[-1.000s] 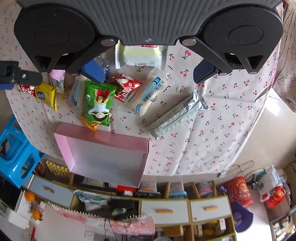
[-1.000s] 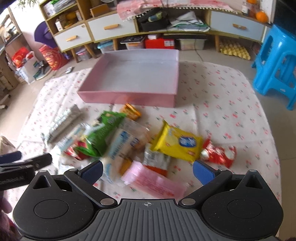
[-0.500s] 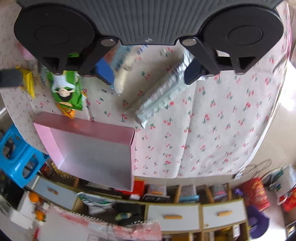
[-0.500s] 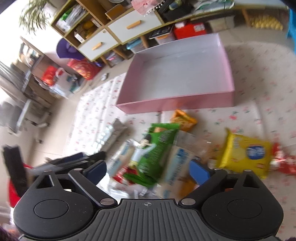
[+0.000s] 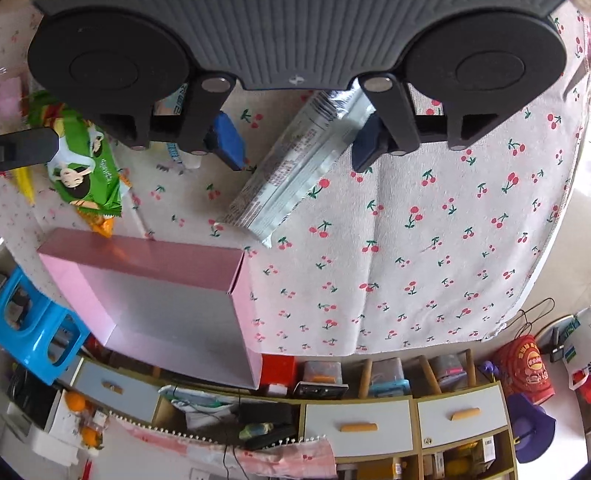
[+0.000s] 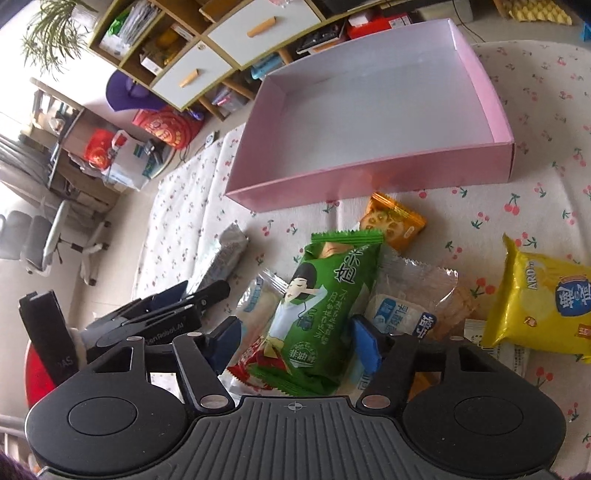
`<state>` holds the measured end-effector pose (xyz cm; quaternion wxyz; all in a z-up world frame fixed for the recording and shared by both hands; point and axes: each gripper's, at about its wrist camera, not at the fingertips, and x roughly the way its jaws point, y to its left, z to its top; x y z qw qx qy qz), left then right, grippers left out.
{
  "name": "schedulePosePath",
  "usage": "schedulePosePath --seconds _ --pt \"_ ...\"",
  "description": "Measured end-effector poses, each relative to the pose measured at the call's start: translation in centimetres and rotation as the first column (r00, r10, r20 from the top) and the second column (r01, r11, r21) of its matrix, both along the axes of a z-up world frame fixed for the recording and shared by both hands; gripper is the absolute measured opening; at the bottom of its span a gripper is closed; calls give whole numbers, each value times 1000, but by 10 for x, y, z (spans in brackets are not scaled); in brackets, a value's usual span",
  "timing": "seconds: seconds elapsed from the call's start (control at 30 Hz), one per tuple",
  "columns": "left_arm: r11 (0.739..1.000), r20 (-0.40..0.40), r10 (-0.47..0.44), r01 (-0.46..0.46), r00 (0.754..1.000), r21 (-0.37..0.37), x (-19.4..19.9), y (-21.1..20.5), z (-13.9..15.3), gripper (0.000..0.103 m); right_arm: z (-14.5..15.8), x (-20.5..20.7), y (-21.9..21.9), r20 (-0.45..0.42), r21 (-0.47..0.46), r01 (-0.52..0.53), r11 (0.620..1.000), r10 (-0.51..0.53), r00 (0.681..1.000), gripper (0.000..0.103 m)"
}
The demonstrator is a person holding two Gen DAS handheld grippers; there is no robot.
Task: Organize snacks
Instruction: 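Grasp the silver bar with the left tool while the right tool grasps the green packet, then lower both held packets into the pink box and open both tools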
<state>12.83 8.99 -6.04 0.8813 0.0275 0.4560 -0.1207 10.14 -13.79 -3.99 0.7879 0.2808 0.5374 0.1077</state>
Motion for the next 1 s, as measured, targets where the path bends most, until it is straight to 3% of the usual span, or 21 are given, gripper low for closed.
schedulePosePath --seconds 0.07,0.17,0.33,0.67,1.0 --pt "1000 -7 0 0 1000 12 -1 1 -1 48 -2 0 4 -1 -17 -4 1000 4 1000 65" --pt "999 -10 -1 1 1000 32 -3 1 -2 42 -7 0 9 -14 -44 -10 999 9 1000 54" --pt "998 -15 2 -1 1000 60 -7 -3 1 29 -10 -6 7 -21 -53 3 999 -4 1000 48" --pt "991 -57 130 -131 990 -14 -4 4 13 27 -5 -6 -8 -38 8 43 999 -43 998 47" --pt "991 44 117 -114 992 -66 -3 -12 49 27 31 2 -35 9 134 78 988 -80 997 46"
